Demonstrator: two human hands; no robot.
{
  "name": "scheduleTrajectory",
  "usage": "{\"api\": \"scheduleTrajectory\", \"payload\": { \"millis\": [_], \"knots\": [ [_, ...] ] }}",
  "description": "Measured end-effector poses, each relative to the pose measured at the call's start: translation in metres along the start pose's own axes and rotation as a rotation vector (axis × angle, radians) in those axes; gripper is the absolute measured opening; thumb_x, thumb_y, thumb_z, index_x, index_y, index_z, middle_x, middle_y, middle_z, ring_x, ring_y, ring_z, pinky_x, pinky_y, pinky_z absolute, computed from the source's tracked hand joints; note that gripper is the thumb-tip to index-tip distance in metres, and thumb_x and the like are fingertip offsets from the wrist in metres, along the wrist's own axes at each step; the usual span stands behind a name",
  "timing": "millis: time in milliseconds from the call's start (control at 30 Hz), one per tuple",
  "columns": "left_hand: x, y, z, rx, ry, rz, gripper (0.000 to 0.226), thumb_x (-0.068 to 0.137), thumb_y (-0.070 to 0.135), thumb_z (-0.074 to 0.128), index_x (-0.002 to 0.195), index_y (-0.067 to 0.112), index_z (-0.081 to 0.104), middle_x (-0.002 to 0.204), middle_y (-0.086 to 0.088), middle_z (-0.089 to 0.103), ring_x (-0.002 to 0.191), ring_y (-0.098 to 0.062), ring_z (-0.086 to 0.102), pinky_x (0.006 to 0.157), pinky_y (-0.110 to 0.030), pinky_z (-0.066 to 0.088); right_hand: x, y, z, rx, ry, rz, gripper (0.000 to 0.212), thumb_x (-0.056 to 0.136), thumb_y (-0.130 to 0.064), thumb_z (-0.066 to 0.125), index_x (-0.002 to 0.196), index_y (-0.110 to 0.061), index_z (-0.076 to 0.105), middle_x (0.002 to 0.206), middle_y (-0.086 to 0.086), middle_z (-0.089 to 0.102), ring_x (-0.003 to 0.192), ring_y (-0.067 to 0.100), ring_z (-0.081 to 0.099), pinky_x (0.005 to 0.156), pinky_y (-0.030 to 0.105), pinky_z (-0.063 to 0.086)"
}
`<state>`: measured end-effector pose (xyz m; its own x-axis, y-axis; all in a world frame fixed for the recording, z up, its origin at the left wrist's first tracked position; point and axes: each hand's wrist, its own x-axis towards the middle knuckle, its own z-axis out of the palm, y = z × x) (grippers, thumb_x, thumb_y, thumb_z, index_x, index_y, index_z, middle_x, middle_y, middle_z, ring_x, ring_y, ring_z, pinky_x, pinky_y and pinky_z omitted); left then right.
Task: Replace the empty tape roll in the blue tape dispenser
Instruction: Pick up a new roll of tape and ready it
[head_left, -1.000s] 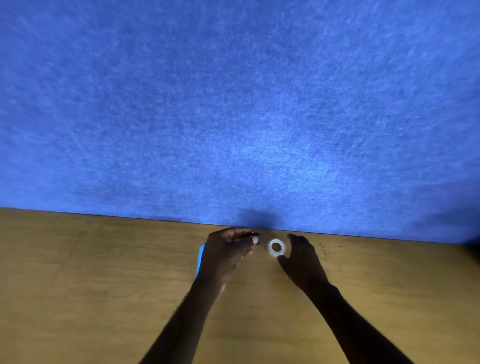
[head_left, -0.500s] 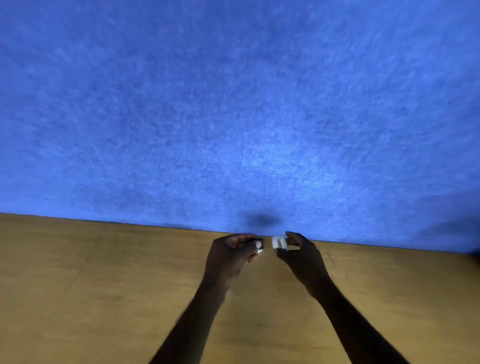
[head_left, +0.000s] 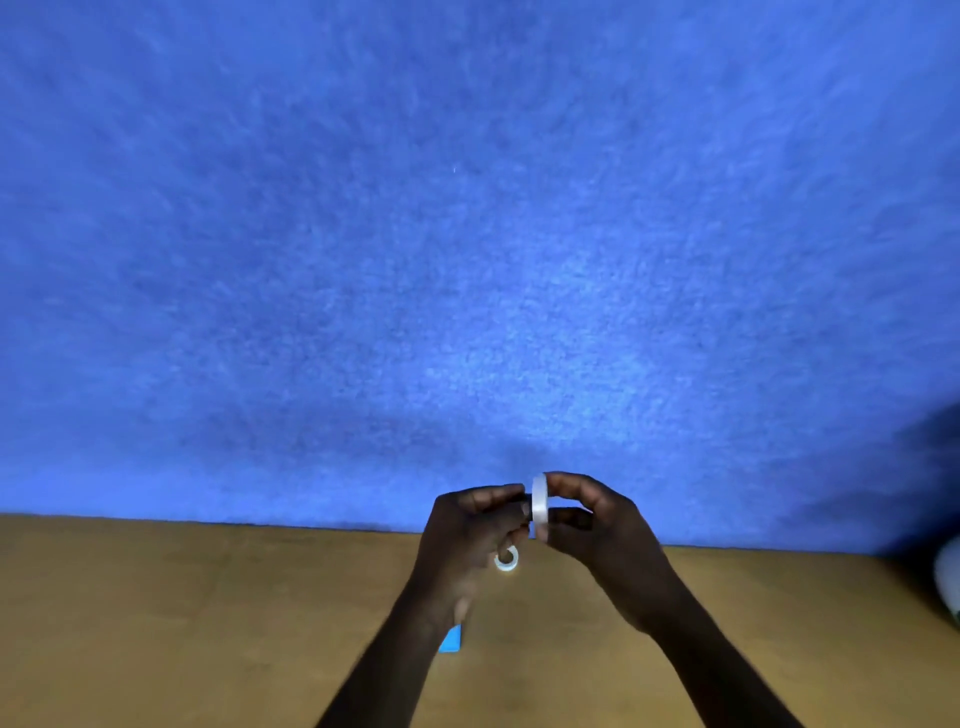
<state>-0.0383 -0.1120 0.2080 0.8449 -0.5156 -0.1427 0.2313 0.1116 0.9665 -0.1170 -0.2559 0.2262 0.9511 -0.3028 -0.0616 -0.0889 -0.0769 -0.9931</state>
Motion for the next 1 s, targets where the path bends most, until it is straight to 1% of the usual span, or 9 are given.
{"api": "scheduleTrajectory", "payload": {
  "millis": [67,100,167,267,433,600,700,833,1000],
  "knots": [
    [-0.004,0.009,-0.001,0.016,-0.021,0.012,0.022,0.079,0.021,0.076,0.094,0.006,0.08,0.088,-0.033,0.068,0.085,-0.03,0.062,0.084,-0.042,0.048,-0.005,-0.01,0.0,-0.022,-0.011,-0.017,0.039,0.078,0.002,0.073,0.11,-0.019,0.065,0.096,0.006,0.077,0.093,0.019,0.073,0.085,0.036,0.057],
    [-0.005,0.013,-0.002,0.008,-0.016,0.009,0.02,0.079,0.019,0.077,0.093,0.005,0.08,0.089,-0.027,0.07,0.086,-0.032,0.064,0.086,-0.041,0.05,-0.007,-0.013,0.0,-0.027,-0.015,-0.024,0.04,0.078,0.003,0.073,0.11,-0.019,0.065,0.095,0.005,0.078,0.092,0.019,0.073,0.086,0.038,0.056],
    [-0.01,0.024,-0.002,-0.02,0.001,-0.004,0.013,0.083,0.009,0.077,0.095,0.005,0.08,0.098,-0.027,0.075,0.096,-0.039,0.072,0.093,-0.04,0.056,-0.009,-0.021,0.001,-0.048,-0.014,-0.045,0.042,0.077,0.002,0.074,0.11,-0.022,0.066,0.098,0.001,0.077,0.094,0.018,0.073,0.087,0.039,0.056],
    [-0.018,0.038,-0.003,-0.005,-0.01,0.001,0.014,0.086,0.005,0.074,0.099,0.003,0.08,0.104,-0.03,0.074,0.107,-0.043,0.069,0.099,-0.046,0.055,-0.013,-0.03,0.003,-0.047,-0.015,-0.075,0.042,0.077,0.003,0.073,0.109,-0.024,0.067,0.101,0.0,0.076,0.096,0.02,0.072,0.085,0.037,0.057],
    [-0.028,0.052,-0.003,0.001,-0.044,0.022,0.016,0.089,0.004,0.07,0.102,0.003,0.079,0.103,-0.022,0.077,0.104,-0.035,0.073,0.093,-0.037,0.059,-0.019,-0.044,0.004,-0.067,-0.031,-0.107,0.045,0.076,0.005,0.074,0.109,-0.025,0.066,0.101,-0.003,0.077,0.096,0.016,0.072,0.084,0.033,0.058],
    [-0.035,0.059,-0.008,0.001,-0.068,0.03,0.018,0.09,0.005,0.069,0.105,0.002,0.078,0.104,-0.021,0.077,0.104,-0.033,0.074,0.094,-0.038,0.058,-0.024,-0.051,0.009,-0.086,-0.04,-0.116,0.048,0.074,0.004,0.077,0.112,-0.024,0.065,0.1,-0.008,0.076,0.095,0.011,0.072,0.083,0.027,0.058],
    [-0.04,0.062,-0.011,0.012,-0.095,0.028,0.019,0.092,0.004,0.066,0.108,0.002,0.077,0.106,-0.019,0.077,0.105,-0.03,0.074,0.095,-0.037,0.058,-0.026,-0.051,0.011,-0.103,-0.039,-0.114,0.049,0.073,0.002,0.078,0.112,-0.025,0.065,0.101,-0.009,0.076,0.095,0.009,0.072,0.086,0.03,0.057],
    [-0.047,0.06,-0.012,0.008,-0.06,0.031,0.019,0.093,0.0,0.064,0.105,0.004,0.078,0.103,-0.017,0.078,0.102,-0.029,0.075,0.091,-0.034,0.059,-0.028,-0.048,0.013,-0.109,-0.062,-0.107,0.049,0.075,-0.002,0.077,0.115,-0.027,0.064,0.105,-0.007,0.075,0.098,0.01,0.071,0.088,0.033,0.056],
    [-0.05,0.059,-0.014,0.06,-0.028,0.067,0.016,0.089,0.01,0.071,0.102,0.008,0.08,0.099,-0.015,0.079,0.101,-0.029,0.075,0.093,-0.037,0.059,-0.03,-0.048,0.015,0.0,-0.075,-0.12,0.038,0.082,0.0,0.071,0.115,-0.018,0.065,0.102,-0.002,0.077,0.098,0.013,0.071,0.078,0.021,0.055]
  ]
}}
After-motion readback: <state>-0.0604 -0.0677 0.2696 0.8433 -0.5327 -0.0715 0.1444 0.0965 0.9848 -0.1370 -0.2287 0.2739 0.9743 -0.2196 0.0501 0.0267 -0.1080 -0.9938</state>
